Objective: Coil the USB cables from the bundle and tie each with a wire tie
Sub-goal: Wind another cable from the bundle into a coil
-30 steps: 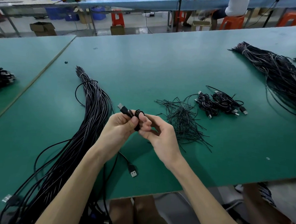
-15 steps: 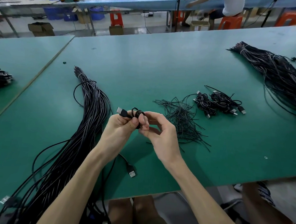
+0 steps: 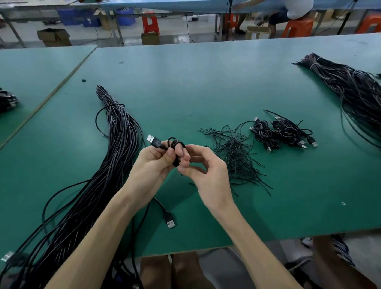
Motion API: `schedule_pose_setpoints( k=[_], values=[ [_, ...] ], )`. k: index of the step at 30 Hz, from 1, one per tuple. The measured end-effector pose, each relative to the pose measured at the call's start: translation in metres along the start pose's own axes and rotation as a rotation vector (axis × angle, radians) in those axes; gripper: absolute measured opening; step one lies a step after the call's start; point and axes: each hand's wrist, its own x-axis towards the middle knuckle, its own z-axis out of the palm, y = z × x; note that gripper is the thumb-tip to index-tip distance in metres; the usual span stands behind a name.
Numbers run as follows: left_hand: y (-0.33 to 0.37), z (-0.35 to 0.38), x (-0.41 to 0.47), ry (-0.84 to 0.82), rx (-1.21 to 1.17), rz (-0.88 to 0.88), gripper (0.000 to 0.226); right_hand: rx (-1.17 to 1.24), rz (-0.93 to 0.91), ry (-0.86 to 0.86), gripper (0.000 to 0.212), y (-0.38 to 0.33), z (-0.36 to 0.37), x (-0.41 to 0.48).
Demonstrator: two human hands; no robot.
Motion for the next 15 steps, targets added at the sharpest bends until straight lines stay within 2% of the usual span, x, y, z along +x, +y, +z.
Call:
schedule_pose_setpoints(
  k=[6, 8, 15],
  values=[
    [-0.0004, -0.0013, 0.0010, 0.025, 0.152, 0.054, 0.026, -0.042, -0.003, 0.029, 0.046, -0.0005, -0.0013, 0.0002],
    [0.0008, -0.0036, 0.0010, 0.067, 0.157, 0.043, 0.029, -0.054, -0.004, 0.020, 0.042, -0.0008, -0.0012, -0.0001],
    [-0.0002, -0.0068, 0.0007, 0.118, 0.180, 0.017, 0.018, -0.065, 0.016, 0.047, 0.032, 0.0004, 0.0021, 0.0002]
  ],
)
